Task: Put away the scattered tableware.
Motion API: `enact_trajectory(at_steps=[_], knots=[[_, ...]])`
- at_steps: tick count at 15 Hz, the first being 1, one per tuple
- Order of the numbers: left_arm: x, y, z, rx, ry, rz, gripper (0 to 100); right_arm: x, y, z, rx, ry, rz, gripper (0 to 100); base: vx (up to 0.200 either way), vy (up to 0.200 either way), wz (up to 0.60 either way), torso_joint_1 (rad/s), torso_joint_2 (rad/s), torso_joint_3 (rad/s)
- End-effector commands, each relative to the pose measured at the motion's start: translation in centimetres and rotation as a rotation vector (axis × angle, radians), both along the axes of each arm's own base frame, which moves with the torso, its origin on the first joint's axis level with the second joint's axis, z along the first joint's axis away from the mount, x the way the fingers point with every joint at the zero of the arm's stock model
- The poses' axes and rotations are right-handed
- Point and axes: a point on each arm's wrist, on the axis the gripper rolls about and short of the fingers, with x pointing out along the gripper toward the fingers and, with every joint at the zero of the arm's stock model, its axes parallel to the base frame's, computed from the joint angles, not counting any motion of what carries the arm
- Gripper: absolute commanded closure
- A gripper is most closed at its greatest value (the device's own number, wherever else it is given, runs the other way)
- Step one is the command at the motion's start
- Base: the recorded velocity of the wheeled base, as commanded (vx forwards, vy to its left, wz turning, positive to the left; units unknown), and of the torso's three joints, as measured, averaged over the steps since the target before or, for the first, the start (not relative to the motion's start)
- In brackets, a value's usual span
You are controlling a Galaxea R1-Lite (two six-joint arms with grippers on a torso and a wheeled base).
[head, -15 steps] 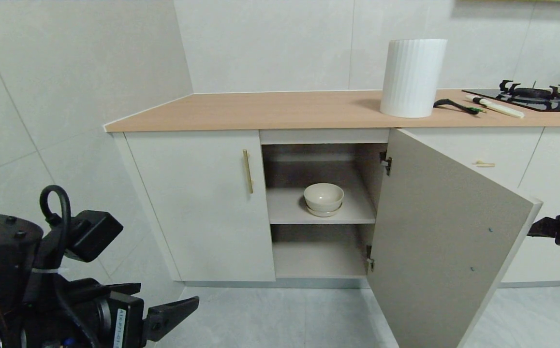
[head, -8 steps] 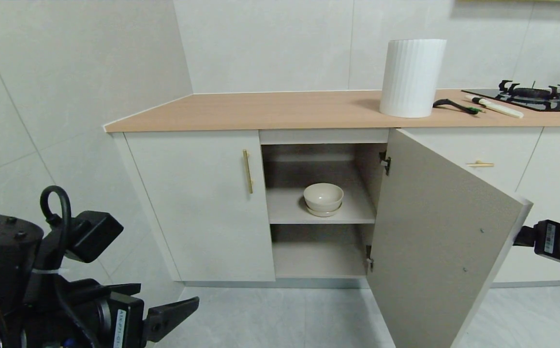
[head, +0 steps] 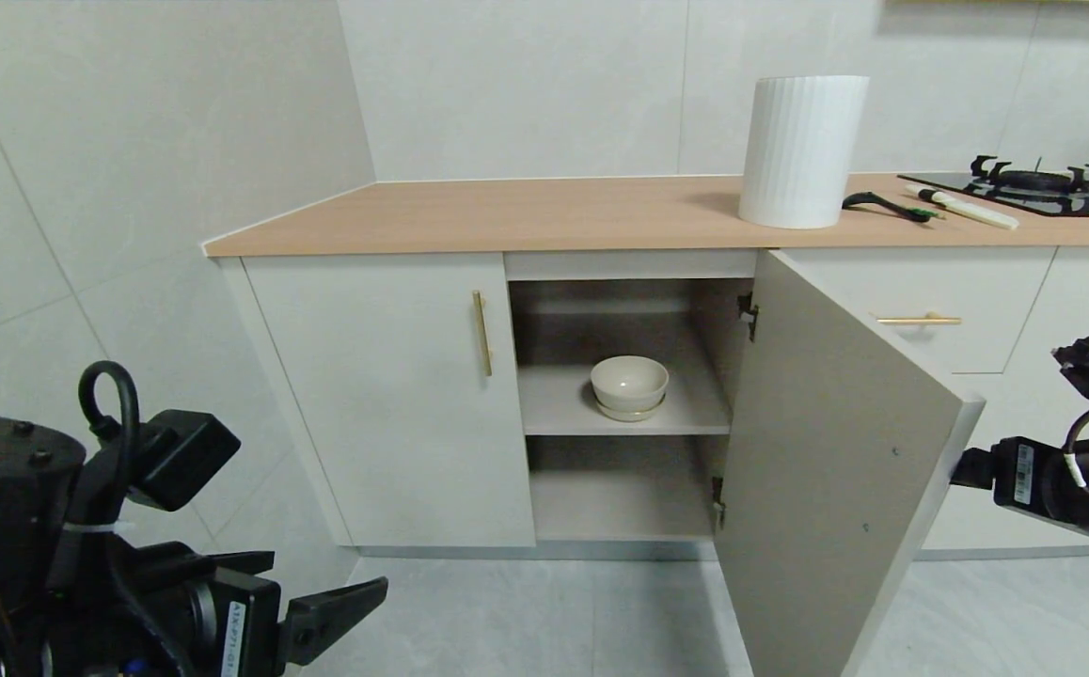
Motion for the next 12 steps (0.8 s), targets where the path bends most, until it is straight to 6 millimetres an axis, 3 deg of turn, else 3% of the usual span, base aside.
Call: enact_trajectory(at_steps=[1,6,12], knots=[[0.0,0.0,0.0,0.0,0.0,0.001,0,-0.7,0.1,0.1,-0.009,-0.005,0.009,0,0.0,0.0,0.0,0.0,0.0,0.0],[0.0,0.0,0.0,0.0,0.0,0.001,0,-3.3,-1.8,2.1,-0.098,-0.023,0.015,0,0.0,0.0,0.0,0.0,0.0,0.0],[0.0,0.0,0.0,0.0,0.0,0.0,0,-1.8,-4.7,2.0,-0.14,0.027,-0.151,0,0.0,0.0,0.0,0.0,0.0,0.0]])
